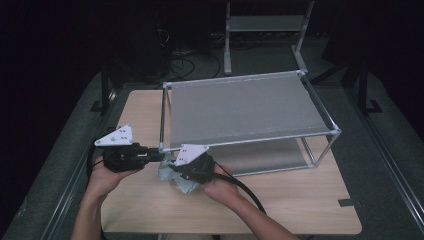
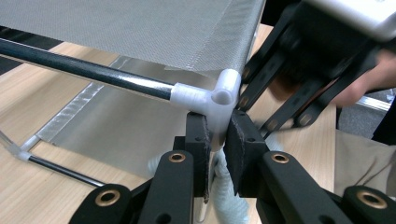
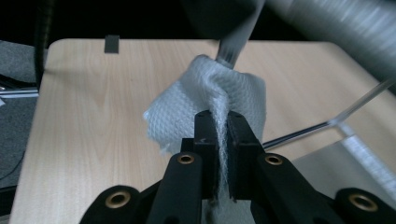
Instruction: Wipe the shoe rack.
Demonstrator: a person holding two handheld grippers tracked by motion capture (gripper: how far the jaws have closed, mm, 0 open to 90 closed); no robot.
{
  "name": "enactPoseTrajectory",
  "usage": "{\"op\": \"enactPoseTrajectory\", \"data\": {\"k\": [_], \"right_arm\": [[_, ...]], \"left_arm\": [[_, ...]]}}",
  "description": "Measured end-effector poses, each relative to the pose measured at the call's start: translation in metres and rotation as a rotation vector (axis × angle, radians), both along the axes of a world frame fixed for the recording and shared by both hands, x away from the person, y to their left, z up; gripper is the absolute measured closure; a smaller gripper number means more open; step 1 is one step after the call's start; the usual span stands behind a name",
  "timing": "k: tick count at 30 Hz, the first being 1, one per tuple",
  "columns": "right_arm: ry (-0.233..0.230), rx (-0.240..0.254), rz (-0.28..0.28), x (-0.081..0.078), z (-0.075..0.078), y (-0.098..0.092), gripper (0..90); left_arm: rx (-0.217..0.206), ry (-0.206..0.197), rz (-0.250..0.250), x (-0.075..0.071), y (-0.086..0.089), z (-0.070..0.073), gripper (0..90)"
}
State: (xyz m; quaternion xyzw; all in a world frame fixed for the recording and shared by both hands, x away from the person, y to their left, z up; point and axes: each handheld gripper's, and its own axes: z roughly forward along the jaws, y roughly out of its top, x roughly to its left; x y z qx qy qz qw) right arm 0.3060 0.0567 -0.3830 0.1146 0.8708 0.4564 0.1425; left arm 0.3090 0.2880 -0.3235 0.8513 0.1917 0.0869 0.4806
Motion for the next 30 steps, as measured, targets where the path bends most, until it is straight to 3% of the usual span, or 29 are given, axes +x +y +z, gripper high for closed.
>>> {"op": "enactPoseTrajectory", "data": {"k": [3, 5, 9, 11, 13, 18, 20, 23, 26, 28, 30], "right_arm": [[0.044, -0.025, 0.001, 0.003, -0.019, 0.003, 83.9], [0.049, -0.048, 0.004, 0.002, -0.023, 0.004, 83.9], [0.018, -0.003, 0.012, 0.0, -0.006, 0.001, 84.0], [0.016, -0.003, 0.014, 0.001, -0.002, 0.001, 84.0], [0.033, 0.018, 0.012, 0.002, -0.011, 0.002, 84.0], [0.1, -0.083, 0.009, 0.004, -0.049, 0.011, 83.9], [0.097, -0.075, 0.015, 0.004, -0.047, 0.011, 83.9], [0.066, -0.038, 0.017, 0.001, -0.028, 0.007, 83.9], [0.051, -0.046, 0.024, 0.002, -0.024, 0.008, 83.9], [0.066, -0.021, 0.018, 0.003, -0.031, 0.008, 83.9], [0.097, -0.069, 0.022, 0.005, -0.051, 0.015, 83.9]], "left_arm": [[-0.003, 0.002, -0.002, 0.0, 0.001, 0.0, 79.5], [0.003, 0.003, -0.004, 0.0, 0.0, 0.0, 79.5], [0.006, 0.004, -0.004, 0.0, 0.0, 0.001, 79.5], [0.007, 0.005, -0.003, 0.001, 0.0, 0.001, 79.5], [0.012, 0.006, -0.001, 0.001, 0.001, 0.001, 79.6], [0.014, 0.009, -0.005, 0.001, 0.001, 0.002, 79.5], [0.012, 0.014, -0.008, 0.001, 0.001, 0.002, 79.5], [0.014, 0.012, -0.009, 0.001, 0.001, 0.002, 79.4], [0.017, 0.011, -0.005, 0.001, 0.001, 0.002, 79.5], [0.023, 0.011, -0.002, 0.001, 0.002, 0.002, 79.5], [0.027, 0.012, -0.003, 0.001, 0.002, 0.003, 79.5]]}}
